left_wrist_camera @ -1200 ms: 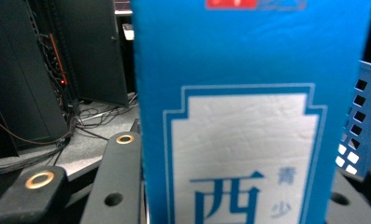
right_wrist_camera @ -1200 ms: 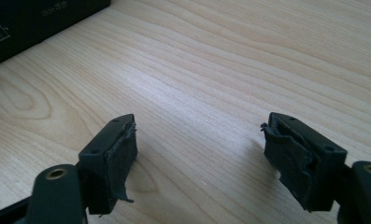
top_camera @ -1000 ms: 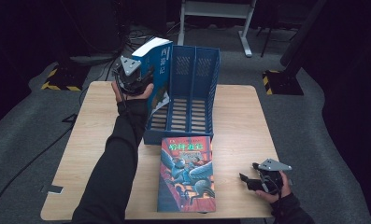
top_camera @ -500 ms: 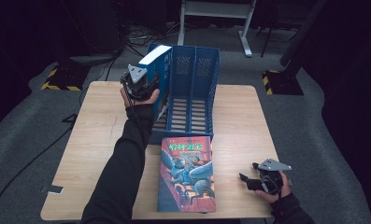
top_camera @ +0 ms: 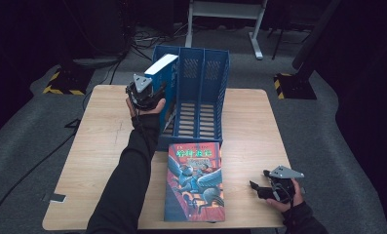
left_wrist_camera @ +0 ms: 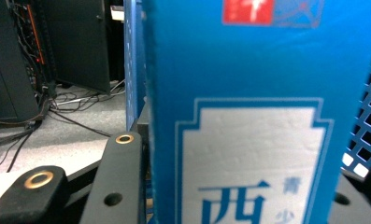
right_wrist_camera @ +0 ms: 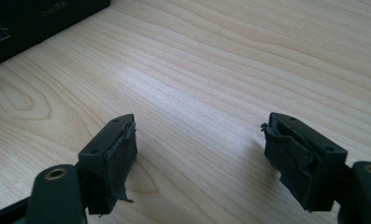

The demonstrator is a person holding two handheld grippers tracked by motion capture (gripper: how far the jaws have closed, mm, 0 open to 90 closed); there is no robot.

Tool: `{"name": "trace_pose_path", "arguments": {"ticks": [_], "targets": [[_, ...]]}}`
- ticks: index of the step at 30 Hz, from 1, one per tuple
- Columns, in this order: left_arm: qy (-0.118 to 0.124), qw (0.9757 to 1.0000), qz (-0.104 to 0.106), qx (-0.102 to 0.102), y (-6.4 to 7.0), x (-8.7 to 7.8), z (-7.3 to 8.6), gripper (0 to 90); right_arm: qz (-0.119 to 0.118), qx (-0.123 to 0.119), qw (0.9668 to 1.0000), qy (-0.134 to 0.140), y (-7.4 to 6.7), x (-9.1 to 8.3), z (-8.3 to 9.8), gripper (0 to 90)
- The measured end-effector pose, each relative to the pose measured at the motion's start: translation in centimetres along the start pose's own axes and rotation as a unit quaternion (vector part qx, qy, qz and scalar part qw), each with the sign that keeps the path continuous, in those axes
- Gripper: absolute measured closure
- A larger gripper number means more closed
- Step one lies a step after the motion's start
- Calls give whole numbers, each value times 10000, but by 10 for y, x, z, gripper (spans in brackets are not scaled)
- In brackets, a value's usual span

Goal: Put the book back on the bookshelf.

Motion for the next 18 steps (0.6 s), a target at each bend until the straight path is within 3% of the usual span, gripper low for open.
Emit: {"name": "trace_pose_path", "arguments": {"ticks": [3, 8, 18], "targets": [[-174, 9998, -6, 69, 0, -1, 6, 600, 1, 0, 10000, -1, 0, 0, 0, 253], [-177, 9998, 4, 80, -1, -4, 11, 598, 2, -2, 10000, 0, 0, 0, 0, 252], [-283, 9992, 30, 290, 1, -10, 13, 588, 2, -3, 10000, 0, 0, 0, 0, 252]]}}
Point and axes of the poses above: each handheld gripper's, and its own axes: x roughly forward along the jaws, z roughly out of its underside, y roughly to its right, the point moved 1 cm from there along x, roughly forward along the jaws, and after that the axes turned 8 degrees about x, right-handed, at the moved point
